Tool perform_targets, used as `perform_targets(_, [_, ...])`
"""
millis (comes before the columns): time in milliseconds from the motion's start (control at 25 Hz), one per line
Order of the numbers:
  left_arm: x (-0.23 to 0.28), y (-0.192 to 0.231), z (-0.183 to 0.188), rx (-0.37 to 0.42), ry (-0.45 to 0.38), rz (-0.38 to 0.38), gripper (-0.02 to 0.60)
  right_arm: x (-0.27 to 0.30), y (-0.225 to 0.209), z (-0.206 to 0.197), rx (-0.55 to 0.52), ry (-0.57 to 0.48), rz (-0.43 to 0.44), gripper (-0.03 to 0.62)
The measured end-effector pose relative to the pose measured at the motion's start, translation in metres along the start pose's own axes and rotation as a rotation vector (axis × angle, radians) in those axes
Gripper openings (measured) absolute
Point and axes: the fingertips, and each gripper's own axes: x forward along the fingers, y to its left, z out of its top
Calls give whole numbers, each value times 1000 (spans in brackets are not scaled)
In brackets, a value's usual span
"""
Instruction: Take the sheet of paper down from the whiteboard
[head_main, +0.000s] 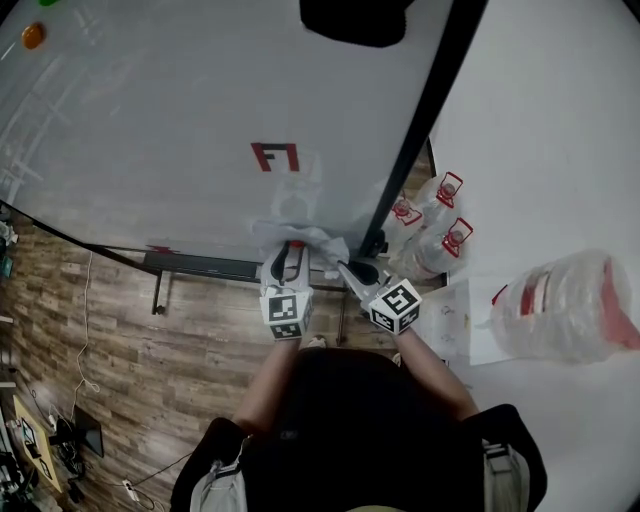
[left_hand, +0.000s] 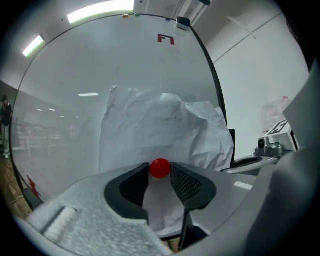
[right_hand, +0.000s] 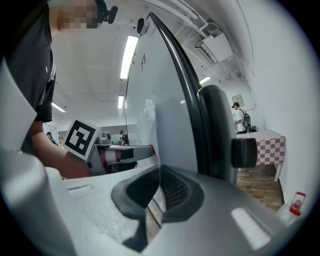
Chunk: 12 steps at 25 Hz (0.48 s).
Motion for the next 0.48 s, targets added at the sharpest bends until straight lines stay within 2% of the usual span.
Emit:
perform_targets(160, [0,-1,-1,10,13,44,143,0,0,-1,-1,5,5,8])
perform_targets(480, [-1,0,-1,30,26,55,130,0,1,-2,-5,12,21,8])
